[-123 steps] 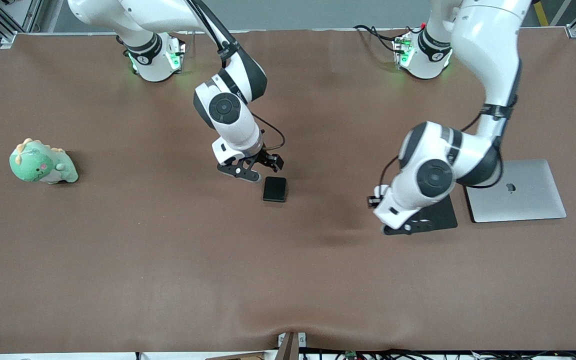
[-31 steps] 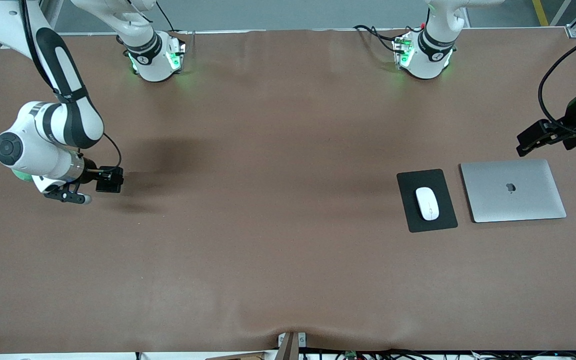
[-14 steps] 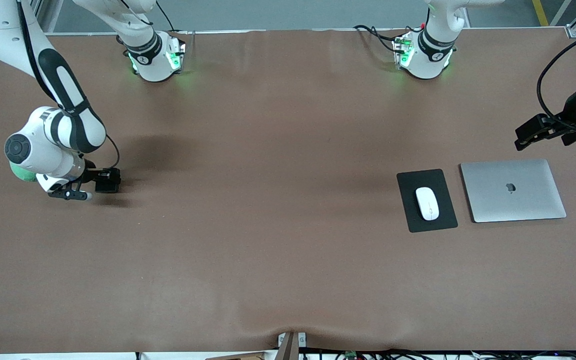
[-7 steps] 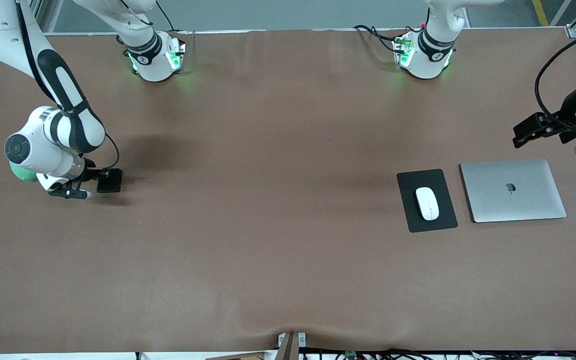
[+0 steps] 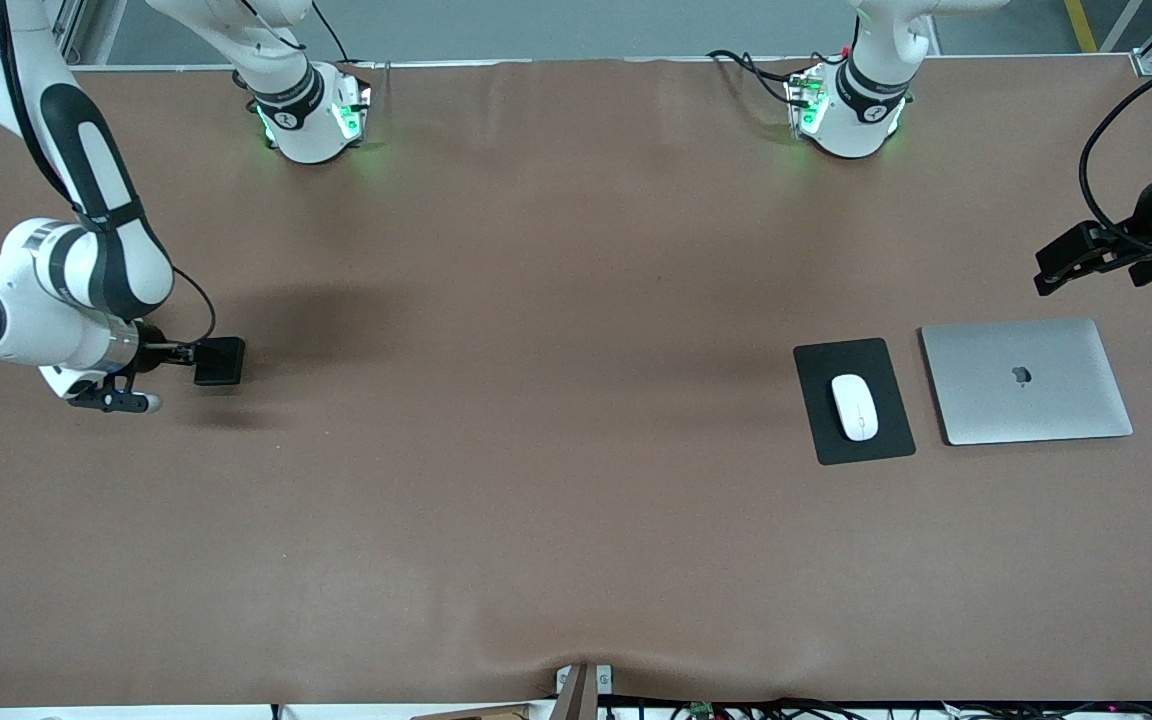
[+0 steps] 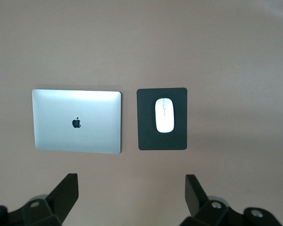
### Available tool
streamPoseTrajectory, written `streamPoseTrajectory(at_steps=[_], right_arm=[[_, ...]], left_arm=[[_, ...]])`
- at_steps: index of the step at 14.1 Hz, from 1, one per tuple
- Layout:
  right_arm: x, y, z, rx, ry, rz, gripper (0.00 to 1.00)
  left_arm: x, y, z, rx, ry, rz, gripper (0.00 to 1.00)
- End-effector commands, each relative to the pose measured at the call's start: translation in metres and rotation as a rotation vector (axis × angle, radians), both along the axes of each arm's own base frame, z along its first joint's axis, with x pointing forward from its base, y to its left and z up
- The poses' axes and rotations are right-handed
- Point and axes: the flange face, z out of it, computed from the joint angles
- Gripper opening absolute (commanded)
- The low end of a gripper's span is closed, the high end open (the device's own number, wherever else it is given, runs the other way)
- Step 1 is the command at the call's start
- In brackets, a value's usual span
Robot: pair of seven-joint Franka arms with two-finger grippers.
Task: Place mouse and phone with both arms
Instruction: 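Lower the black phone beside the green plush and open the right gripper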
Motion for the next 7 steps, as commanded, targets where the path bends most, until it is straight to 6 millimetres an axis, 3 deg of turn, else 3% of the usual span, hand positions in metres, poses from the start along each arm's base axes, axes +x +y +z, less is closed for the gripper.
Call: streamPoseTrajectory(at_steps=[1, 4, 7], right_arm=[[0.011, 0.009, 0.033, 0.028, 0.025, 0.017, 1.0], [0.028, 0.008, 0.065, 0.037, 0.023, 0.029, 1.0], [0.054, 0.009, 0.133, 0.038, 0.036, 0.066, 1.0]], left_arm=[[0.002, -0.003, 0.002, -0.005, 0.007, -0.053, 1.0], [-0.002, -0.001, 0.003, -0.011, 0.025, -0.063, 1.0], [-0.002, -0.001, 0.002, -0.013, 0.028, -0.062, 1.0]])
